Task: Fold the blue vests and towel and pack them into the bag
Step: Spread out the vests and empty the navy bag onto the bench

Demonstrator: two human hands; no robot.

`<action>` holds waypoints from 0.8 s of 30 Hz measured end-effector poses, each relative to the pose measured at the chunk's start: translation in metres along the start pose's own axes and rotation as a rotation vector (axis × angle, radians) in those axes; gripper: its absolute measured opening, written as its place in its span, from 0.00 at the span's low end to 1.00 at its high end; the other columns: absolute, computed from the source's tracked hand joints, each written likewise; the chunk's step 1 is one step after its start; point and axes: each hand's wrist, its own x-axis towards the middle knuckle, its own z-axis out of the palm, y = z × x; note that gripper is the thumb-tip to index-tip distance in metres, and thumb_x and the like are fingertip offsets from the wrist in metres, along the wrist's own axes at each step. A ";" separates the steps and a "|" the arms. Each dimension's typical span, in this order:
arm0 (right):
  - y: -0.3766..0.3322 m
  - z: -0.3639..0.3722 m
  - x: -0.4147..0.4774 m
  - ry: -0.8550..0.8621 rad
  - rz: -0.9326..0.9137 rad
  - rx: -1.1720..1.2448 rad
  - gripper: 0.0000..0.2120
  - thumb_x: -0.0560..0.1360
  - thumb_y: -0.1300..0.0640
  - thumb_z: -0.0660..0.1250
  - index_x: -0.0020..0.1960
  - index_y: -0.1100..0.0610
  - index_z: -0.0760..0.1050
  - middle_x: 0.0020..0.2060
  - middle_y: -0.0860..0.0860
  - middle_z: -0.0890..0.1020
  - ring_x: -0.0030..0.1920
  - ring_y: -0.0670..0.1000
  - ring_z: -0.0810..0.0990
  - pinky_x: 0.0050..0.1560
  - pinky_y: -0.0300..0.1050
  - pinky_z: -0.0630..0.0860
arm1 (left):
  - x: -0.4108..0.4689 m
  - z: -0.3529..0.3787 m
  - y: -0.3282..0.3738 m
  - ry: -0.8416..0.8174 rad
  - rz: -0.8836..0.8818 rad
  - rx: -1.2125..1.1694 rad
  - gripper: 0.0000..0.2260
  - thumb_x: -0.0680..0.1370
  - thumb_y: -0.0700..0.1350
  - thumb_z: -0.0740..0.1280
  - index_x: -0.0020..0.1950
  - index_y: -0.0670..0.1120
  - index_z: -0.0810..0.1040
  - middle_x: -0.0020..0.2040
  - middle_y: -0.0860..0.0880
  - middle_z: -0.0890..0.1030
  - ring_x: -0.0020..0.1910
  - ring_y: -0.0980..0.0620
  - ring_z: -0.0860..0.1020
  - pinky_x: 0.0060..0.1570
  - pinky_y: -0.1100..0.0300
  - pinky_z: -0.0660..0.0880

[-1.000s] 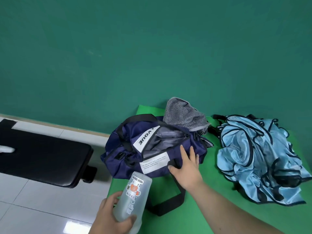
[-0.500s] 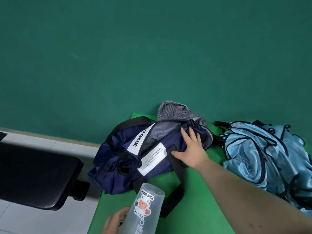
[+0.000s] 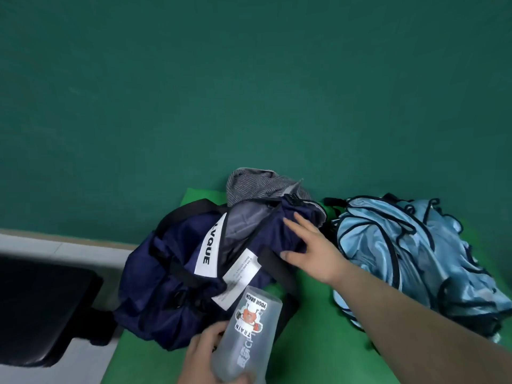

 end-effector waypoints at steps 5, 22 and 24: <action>0.023 -0.022 -0.065 0.081 0.052 0.136 0.28 0.76 0.49 0.72 0.74 0.39 0.67 0.73 0.31 0.61 0.73 0.32 0.59 0.76 0.39 0.56 | 0.000 0.057 0.038 -0.006 0.010 -0.009 0.31 0.58 0.53 0.77 0.59 0.63 0.71 0.55 0.57 0.72 0.50 0.61 0.76 0.44 0.68 0.72; 0.087 0.002 -0.110 0.165 0.155 0.125 0.41 0.75 0.45 0.72 0.80 0.38 0.51 0.75 0.30 0.43 0.75 0.41 0.58 0.72 0.39 0.61 | 0.066 0.104 0.093 0.181 0.228 0.096 0.10 0.76 0.49 0.71 0.57 0.55 0.77 0.55 0.57 0.78 0.54 0.58 0.77 0.59 0.55 0.74; 0.083 0.009 -0.104 0.201 0.147 0.071 0.41 0.76 0.44 0.71 0.80 0.38 0.50 0.77 0.33 0.40 0.77 0.46 0.57 0.75 0.46 0.63 | 0.059 0.067 0.064 0.364 0.419 0.438 0.17 0.72 0.49 0.74 0.60 0.55 0.78 0.61 0.54 0.74 0.63 0.51 0.72 0.67 0.45 0.70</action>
